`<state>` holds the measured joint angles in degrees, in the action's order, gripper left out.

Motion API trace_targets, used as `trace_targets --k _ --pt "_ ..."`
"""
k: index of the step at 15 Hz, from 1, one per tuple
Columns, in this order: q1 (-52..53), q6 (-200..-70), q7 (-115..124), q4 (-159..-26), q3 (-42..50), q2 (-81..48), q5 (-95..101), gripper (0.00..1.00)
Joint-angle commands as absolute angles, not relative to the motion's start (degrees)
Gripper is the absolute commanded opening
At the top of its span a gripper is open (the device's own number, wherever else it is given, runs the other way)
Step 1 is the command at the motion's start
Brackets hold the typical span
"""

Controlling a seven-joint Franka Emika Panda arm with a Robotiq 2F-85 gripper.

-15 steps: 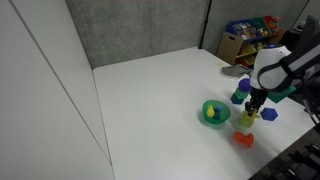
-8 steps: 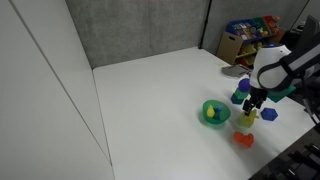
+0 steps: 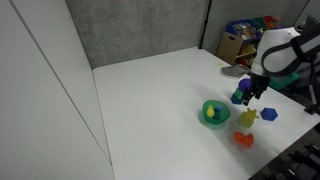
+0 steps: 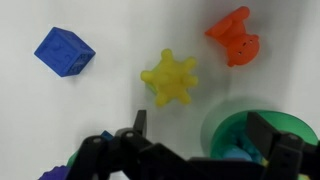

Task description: Pick up the yellow toy from the table and put it on the lime green block

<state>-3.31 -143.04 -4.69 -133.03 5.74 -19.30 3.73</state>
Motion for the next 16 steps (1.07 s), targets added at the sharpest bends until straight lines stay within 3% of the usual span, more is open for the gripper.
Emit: trace_targets --k 1,16 --pt "-3.72 -138.43 -3.86 -135.06 4.58 -11.31 1.91 1.0" --pt "-1.01 -114.15 4.04 -137.24 0.48 19.84 2.66 1.0"
